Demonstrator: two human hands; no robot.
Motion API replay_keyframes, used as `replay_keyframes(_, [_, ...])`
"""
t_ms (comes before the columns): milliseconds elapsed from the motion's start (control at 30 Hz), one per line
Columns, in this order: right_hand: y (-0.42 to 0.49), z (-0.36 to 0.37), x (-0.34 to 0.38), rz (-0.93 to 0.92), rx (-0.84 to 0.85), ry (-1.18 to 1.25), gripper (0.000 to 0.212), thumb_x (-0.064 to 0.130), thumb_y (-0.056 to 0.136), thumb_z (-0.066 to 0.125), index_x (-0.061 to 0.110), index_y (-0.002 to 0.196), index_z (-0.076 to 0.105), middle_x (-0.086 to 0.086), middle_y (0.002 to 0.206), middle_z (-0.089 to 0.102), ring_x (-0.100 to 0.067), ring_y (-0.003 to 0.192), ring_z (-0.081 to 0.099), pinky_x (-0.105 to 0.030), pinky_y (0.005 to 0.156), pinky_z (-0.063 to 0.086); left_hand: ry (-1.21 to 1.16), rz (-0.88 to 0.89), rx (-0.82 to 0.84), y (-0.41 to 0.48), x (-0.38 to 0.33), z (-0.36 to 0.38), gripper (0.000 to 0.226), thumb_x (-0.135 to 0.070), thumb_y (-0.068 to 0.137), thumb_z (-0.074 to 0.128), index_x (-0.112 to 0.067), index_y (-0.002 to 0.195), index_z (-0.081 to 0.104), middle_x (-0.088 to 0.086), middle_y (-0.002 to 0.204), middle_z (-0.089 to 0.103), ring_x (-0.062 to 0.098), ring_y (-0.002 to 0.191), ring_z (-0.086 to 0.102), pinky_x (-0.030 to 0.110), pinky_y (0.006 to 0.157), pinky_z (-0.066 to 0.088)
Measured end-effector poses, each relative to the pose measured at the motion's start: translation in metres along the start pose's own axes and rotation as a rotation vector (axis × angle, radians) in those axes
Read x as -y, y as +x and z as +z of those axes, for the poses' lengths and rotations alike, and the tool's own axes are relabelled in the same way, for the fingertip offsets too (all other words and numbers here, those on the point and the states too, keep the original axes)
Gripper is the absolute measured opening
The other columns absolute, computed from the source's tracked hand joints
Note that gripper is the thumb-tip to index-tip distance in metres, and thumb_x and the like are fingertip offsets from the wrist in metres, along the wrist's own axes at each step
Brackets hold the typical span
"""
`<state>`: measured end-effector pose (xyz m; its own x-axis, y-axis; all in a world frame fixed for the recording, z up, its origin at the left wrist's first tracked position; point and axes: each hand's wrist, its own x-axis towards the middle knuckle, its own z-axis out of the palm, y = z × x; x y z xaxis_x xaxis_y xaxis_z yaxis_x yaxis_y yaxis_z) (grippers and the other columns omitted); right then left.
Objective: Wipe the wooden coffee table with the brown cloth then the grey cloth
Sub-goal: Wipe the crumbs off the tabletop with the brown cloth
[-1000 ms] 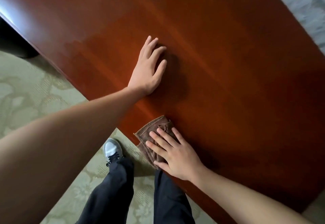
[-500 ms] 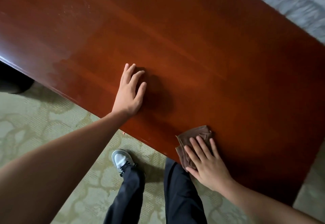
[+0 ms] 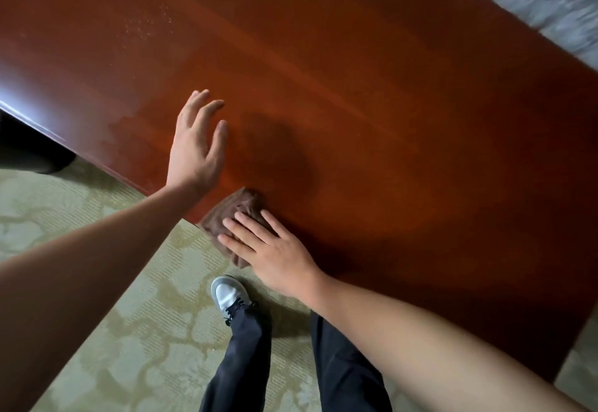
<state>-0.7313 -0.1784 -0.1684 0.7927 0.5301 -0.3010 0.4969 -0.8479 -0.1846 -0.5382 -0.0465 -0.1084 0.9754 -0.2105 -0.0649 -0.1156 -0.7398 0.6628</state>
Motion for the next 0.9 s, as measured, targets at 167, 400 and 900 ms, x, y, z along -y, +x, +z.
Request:
replay_keyframes(167, [-0.097,0.009,-0.046,0.16,0.052,0.021,0.076,0.059,0.106,0.037,0.021,0.168,0.014,-0.007,0.176,0.005,-0.026,0.162,0.0,-0.058,0.128,0.012,0.046,0.103,0.082,0.011,-0.023,0.041,0.047,-0.037,0.109,0.041,-0.013,0.146,0.056,0.01,0.162,0.042,0.024,0.158,0.025,0.044,0.127,0.024])
replay_keyframes(400, [-0.068,-0.021,-0.194,0.075,0.025,-0.071,0.07,0.056,0.106,0.03,0.024,0.166,0.014,-0.008,0.174,0.007,-0.028,0.162,0.002,-0.057,0.129,0.007,0.168,0.227,0.111,0.032,-0.052,0.098,0.044,-0.032,0.108,0.042,-0.012,0.144,0.057,0.014,0.159,0.045,0.034,0.152,0.034,0.054,0.122,0.031])
replay_keyframes(900, [-0.052,-0.053,-0.318,0.539,-0.058,-0.04,0.065,0.047,0.108,0.032,0.023,0.166,0.018,-0.014,0.174,0.011,-0.034,0.162,0.005,-0.062,0.127,0.009,0.383,0.189,0.117,0.108,-0.099,0.144,0.046,-0.04,0.106,0.037,-0.02,0.142,0.057,0.006,0.153,0.048,0.033,0.14,0.04,0.056,0.114,0.029])
